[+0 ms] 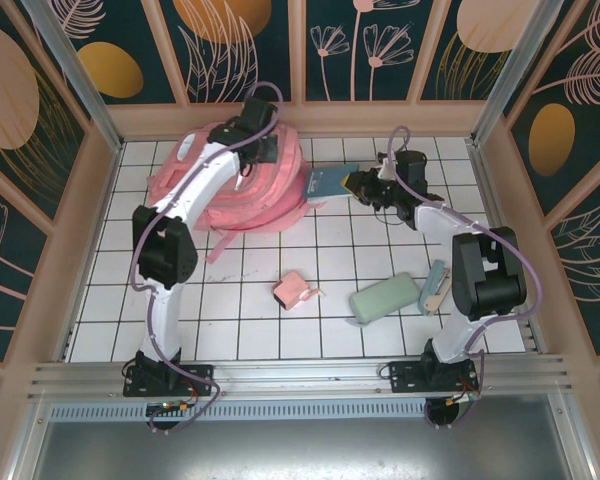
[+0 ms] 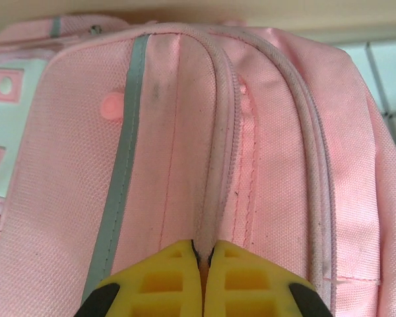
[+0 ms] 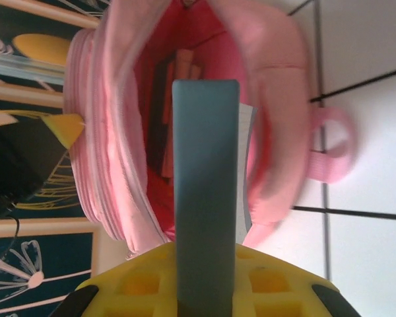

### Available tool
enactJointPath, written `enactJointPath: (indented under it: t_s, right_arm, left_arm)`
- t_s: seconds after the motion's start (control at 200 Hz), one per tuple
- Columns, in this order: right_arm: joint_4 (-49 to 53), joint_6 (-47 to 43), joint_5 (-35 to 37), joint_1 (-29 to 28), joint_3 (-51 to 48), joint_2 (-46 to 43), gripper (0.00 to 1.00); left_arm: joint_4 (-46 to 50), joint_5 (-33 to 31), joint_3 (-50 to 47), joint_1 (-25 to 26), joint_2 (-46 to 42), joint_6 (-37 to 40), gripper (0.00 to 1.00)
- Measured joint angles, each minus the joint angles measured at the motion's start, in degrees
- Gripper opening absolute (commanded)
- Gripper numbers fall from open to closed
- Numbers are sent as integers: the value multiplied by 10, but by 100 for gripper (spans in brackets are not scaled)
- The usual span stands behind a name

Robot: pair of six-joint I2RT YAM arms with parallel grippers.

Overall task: Pack the student bag
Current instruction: Place the book in the student bag.

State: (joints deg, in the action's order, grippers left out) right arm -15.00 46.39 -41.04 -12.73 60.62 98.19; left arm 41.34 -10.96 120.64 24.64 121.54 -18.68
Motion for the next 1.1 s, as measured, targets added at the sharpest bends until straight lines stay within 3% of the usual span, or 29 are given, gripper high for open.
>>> enactJointPath:
  t_s: [0.43, 0.745, 0.941, 1.101]
  right_arm:
    - [-224, 159, -10, -54, 40, 131, 0]
    - [-272, 226, 34, -143, 230, 298, 0]
    - [-209, 230, 59, -177, 408, 416, 0]
    - [-76, 200, 70, -190, 584, 508, 30]
  left_arm:
    - [-43, 142, -28, -63, -65, -67, 0]
    - [-68, 217, -33, -85, -65, -106, 0]
    - [-82, 241, -35, -85, -65, -121, 0]
    - [-85, 251, -37, -85, -65, -125, 0]
